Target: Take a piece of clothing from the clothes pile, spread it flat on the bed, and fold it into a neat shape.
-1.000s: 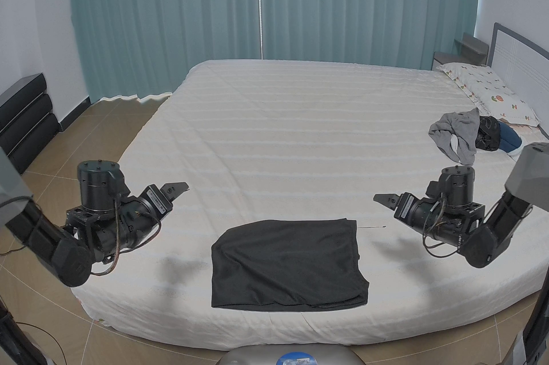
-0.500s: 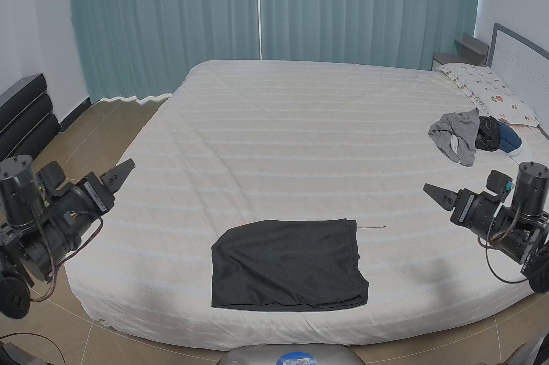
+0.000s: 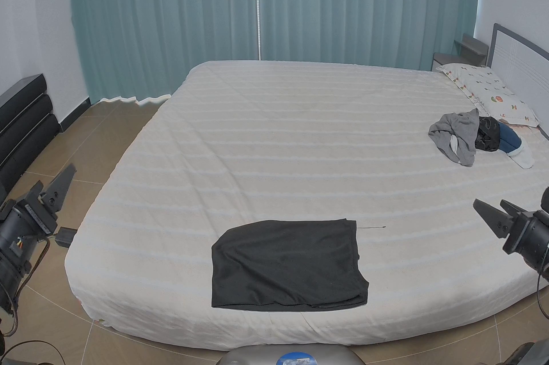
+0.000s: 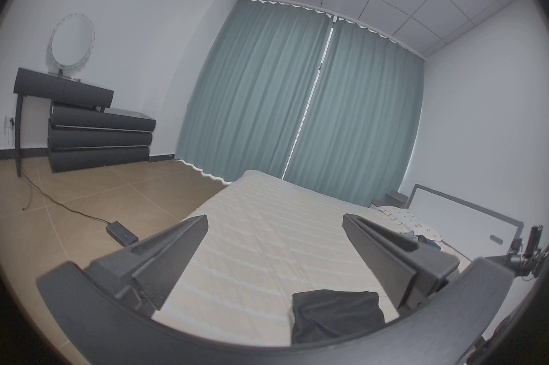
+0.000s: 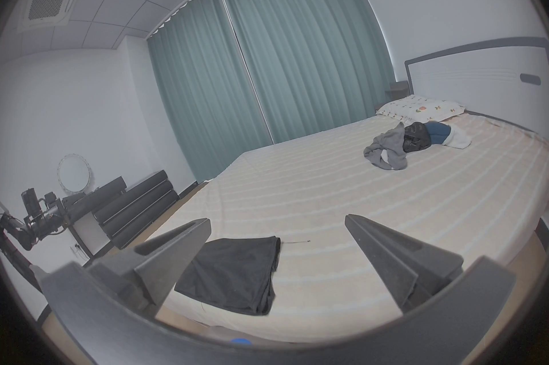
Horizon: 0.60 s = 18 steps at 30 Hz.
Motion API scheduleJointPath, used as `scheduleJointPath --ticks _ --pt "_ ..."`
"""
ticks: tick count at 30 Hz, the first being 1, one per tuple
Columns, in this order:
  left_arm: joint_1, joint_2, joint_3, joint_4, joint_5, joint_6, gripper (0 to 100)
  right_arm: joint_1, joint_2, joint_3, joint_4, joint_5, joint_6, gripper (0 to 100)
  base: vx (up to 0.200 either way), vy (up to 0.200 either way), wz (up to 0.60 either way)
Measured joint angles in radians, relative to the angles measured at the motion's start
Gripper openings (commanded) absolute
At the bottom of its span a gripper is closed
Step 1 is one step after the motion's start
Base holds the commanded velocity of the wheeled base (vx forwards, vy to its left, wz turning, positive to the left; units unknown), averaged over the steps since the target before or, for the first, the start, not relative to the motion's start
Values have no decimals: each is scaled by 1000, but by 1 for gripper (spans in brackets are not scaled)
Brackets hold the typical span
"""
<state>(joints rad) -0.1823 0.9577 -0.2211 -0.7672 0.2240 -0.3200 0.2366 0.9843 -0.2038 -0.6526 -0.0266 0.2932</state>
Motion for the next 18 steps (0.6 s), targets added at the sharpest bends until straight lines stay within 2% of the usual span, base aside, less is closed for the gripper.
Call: scheduleJointPath --ticks 6,11,14,18 --pt "3 -200 -5 229 11 70 100 -38 -192 4 151 14 -58 100 0 0 0" --pt "6 -383 -33 444 22 154 100 -114 -337 5 267 83 -135 100 0 0 0" --pt "11 -479 -56 540 36 191 100 -166 -444 0 404 136 -196 100 0 0 0" --pt "27 -577 -80 640 48 223 100 -203 -570 -29 612 168 -262 100 0 0 0"
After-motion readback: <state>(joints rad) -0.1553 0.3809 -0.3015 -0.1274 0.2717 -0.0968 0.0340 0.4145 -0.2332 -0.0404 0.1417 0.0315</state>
